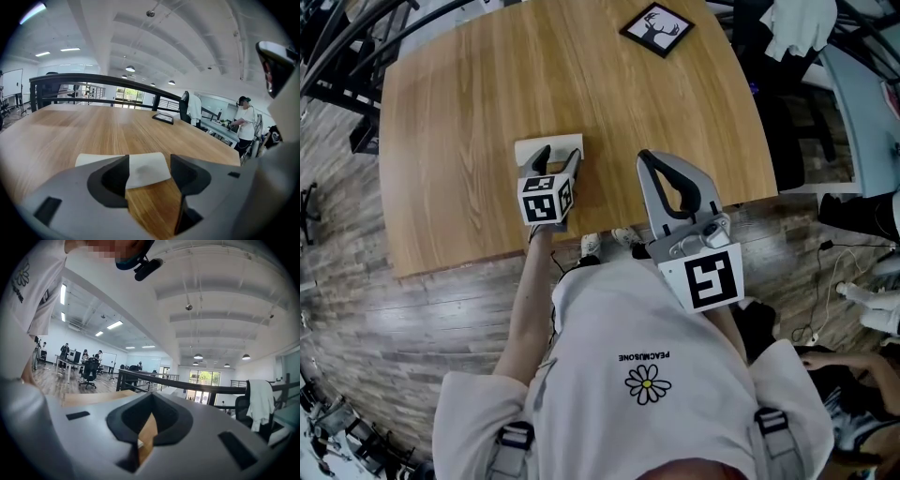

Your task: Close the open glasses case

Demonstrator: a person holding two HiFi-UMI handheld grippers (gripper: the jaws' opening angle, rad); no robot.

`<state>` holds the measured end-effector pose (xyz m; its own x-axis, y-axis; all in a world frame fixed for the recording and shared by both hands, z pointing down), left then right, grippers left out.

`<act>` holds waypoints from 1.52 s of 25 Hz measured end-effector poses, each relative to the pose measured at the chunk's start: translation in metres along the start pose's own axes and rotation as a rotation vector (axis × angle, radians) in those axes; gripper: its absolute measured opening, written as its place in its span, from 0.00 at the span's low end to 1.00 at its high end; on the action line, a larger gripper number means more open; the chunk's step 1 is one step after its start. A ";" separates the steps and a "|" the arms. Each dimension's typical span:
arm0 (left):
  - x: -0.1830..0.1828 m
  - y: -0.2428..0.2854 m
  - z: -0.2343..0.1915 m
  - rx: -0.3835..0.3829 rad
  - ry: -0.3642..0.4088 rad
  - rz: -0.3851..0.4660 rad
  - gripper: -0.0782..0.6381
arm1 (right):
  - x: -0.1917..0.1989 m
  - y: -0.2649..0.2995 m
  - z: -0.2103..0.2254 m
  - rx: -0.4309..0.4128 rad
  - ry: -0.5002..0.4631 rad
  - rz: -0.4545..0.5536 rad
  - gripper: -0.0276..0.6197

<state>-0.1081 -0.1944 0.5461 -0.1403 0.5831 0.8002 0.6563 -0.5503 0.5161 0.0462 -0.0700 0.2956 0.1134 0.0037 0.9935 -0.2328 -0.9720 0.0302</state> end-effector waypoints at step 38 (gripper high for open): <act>-0.203 -0.172 0.132 0.043 0.312 0.580 0.13 | -0.025 0.023 0.010 0.031 -0.048 0.106 0.05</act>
<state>-0.0951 -0.1391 0.2548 0.0412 -0.0053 0.9991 0.7184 -0.6948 -0.0333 0.0471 -0.0950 0.2700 0.1361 -0.1099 0.9846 -0.2165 -0.9731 -0.0787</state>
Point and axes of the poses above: the fingertips, and each gripper's own axes: y forward along the fingers, z to its right, x out of its underside, the point moved 6 cm from there along -y, backward along the fingers, and after that the axes turned 8 degrees about x, right-handed, at the moved point
